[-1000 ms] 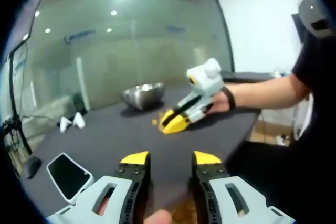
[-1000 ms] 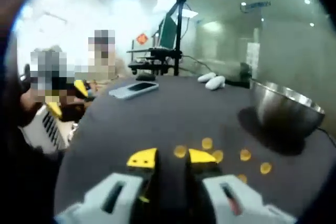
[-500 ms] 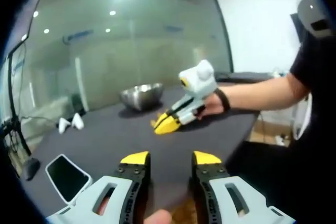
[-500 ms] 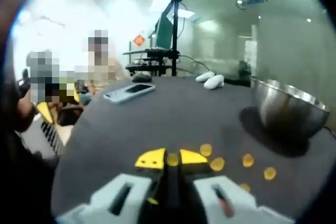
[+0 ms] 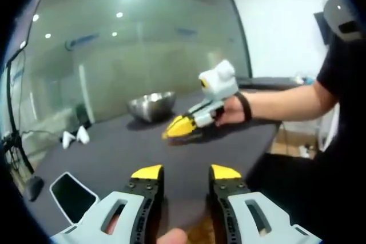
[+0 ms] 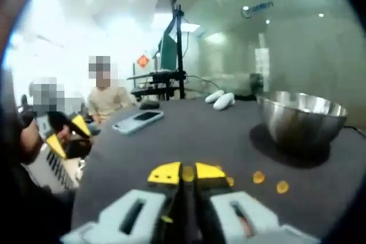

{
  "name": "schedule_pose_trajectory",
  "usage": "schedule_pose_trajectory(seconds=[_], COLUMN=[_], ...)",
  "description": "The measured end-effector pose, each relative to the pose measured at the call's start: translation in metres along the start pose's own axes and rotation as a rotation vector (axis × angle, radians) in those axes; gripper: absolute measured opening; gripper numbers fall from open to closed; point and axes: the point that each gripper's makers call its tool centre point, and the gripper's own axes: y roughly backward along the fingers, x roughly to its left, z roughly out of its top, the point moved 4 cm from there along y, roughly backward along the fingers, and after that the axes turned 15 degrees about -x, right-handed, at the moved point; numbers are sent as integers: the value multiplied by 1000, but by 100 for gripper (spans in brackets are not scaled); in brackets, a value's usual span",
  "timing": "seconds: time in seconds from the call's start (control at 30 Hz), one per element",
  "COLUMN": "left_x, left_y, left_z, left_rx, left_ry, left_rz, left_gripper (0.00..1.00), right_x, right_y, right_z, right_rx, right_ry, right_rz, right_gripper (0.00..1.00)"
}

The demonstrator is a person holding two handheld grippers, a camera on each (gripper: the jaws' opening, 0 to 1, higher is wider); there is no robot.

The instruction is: Pick up the QQ candy scattered on the table and place it into the stainless steel bowl on the table

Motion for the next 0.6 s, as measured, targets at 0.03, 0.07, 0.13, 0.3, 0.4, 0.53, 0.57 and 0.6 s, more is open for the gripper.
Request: schedule_pose_trajectory(seconds=[0.03, 0.07, 0.13, 0.3, 0.4, 0.53, 0.57, 0.6], left_x=[0, 0, 0, 2, 1, -3, -3, -4], left_y=[0, 0, -1, -2, -2, -3, -4, -4], left_z=[0, 0, -1, 2, 3, 3, 3, 4], left_rx=[0, 1, 0, -7, -14, -4, -6, -8], left_ry=[0, -1, 1, 3, 4, -5, -6, -6], left_rz=[0, 0, 0, 12, 8, -6, -9, -12], left_gripper=[33, 33, 33, 33, 33, 33, 33, 33], right_x=[-3, -7, -16, -64, -90, -114, -121, -125], right_y=[1, 2, 3, 11, 16, 11, 9, 7], right_z=[6, 13, 25, 52, 66, 81, 85, 88], right_rx=[-14, -30, -52, -88, -119, -133, -128, -125], right_ry=[18, 39, 74, 204, 221, 200, 219, 230], right_rz=[-10, -23, -49, -258, -394, -436, -461, -473], right_gripper=[9, 9, 9, 9, 9, 9, 9, 9])
